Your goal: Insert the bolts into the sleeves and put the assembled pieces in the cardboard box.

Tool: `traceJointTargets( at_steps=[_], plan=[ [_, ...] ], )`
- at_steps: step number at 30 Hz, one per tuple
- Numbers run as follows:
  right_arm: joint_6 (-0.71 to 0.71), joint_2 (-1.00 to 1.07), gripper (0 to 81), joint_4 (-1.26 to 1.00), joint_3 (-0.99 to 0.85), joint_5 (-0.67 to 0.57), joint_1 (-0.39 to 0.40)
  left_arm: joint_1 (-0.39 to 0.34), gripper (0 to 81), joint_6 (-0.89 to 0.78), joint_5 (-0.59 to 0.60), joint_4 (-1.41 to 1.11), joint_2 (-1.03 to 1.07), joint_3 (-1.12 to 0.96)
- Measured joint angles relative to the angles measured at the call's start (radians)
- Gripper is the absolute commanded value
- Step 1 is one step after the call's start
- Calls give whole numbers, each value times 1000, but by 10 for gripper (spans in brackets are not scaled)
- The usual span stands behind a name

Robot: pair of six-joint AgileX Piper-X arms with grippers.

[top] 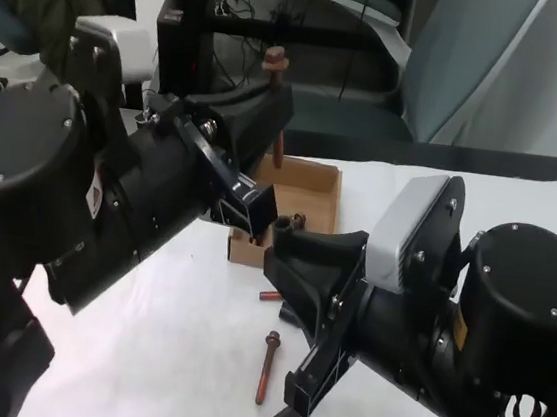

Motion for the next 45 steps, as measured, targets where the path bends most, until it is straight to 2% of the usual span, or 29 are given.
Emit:
traceJointTargets(
  at_steps=[15, 45],
  plan=[
    [-3, 8, 6, -29, 2, 72, -34, -55, 17, -16, 28, 0, 0, 0],
    [44, 8, 6, -108, 2, 7, -34, -65, 17, 9, 16, -6, 0, 0]
  ],
)
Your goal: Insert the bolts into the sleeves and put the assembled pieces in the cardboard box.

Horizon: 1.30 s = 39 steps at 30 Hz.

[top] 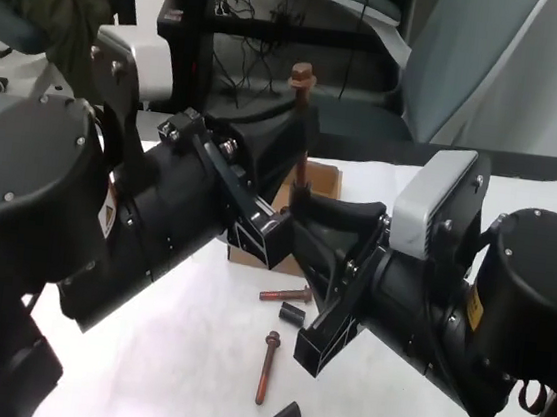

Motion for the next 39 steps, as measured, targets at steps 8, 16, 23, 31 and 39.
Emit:
traceJointTargets(
  at_steps=[8, 16, 23, 31, 39],
  plan=[
    [10, 0, 6, -19, 0, -16, 0, 0, 17, 20, 2, 14, 0, 0],
    [10, 0, 6, -26, 0, -18, -2, 3, 10, 20, 60, 46, 0, 0],
    [10, 0, 6, -26, 0, -23, -2, 3, 469, 20, 89, 74, 0, 0],
    [10, 3, 6, -27, -2, -25, -3, 1, 645, 20, 134, 132, 0, 0],
    [10, 3, 6, 22, -2, 71, -3, 1, 643, 116, 17, 35, -11, 0]
  ],
)
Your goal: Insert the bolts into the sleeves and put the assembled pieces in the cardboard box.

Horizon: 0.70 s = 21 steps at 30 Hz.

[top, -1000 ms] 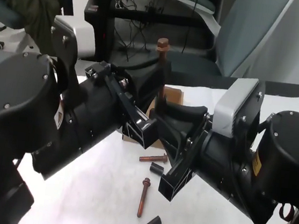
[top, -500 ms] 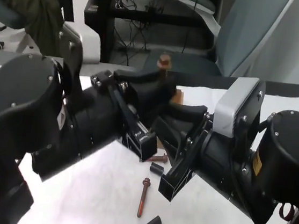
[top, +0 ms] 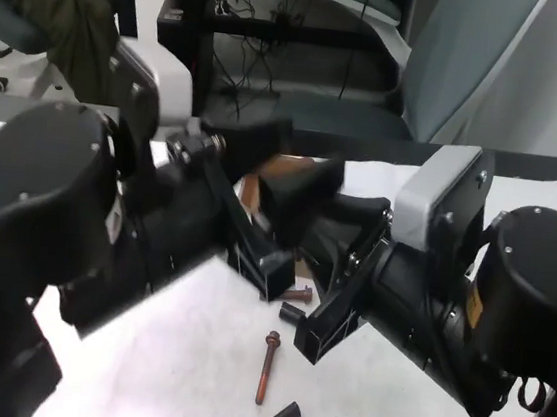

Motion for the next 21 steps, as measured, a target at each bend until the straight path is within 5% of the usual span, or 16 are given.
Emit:
traceJointTargets(
  at_steps=[2, 5, 8, 14, 21],
  plan=[
    [0, 0, 6, 45, 0, 49, 0, 0, 601, 19, -44, -67, -23, 0],
    [0, 0, 4, 99, 0, 102, -2, 0, 398, 25, -88, -159, -82, 0],
    [0, 0, 55, 131, 0, 128, -9, 0, 18, 32, -103, -183, -169, 0],
    [-25, 2, 347, 184, -54, 175, -18, 0, 18, 63, -70, 117, -311, 0],
    [-52, 106, 393, 377, -282, 172, -113, 0, 18, 119, -9, 533, -416, 0]
  ],
)
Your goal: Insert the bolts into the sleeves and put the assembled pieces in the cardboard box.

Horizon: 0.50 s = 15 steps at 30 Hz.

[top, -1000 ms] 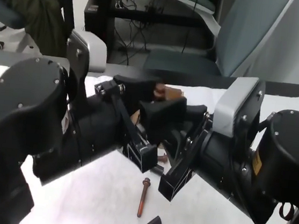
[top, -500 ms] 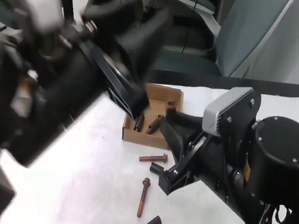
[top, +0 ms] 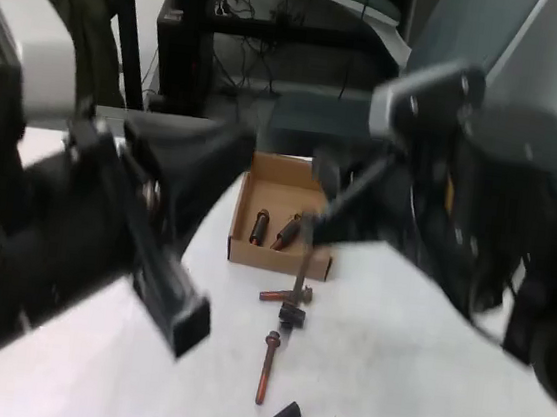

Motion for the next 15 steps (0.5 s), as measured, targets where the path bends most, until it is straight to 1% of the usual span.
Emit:
traceJointTargets(
  at_steps=[4, 8, 15],
  plan=[
    [-7, 125, 386, 48, -147, -6, -55, 0, 18, 4, 13, 54, -33, 0],
    [-10, 247, 386, 168, -297, -49, -95, 0, 18, 4, 13, 76, -46, 0],
    [-25, 285, 386, 229, -340, -66, -100, 0, 18, 30, 1, 210, -44, 0]
  ],
)
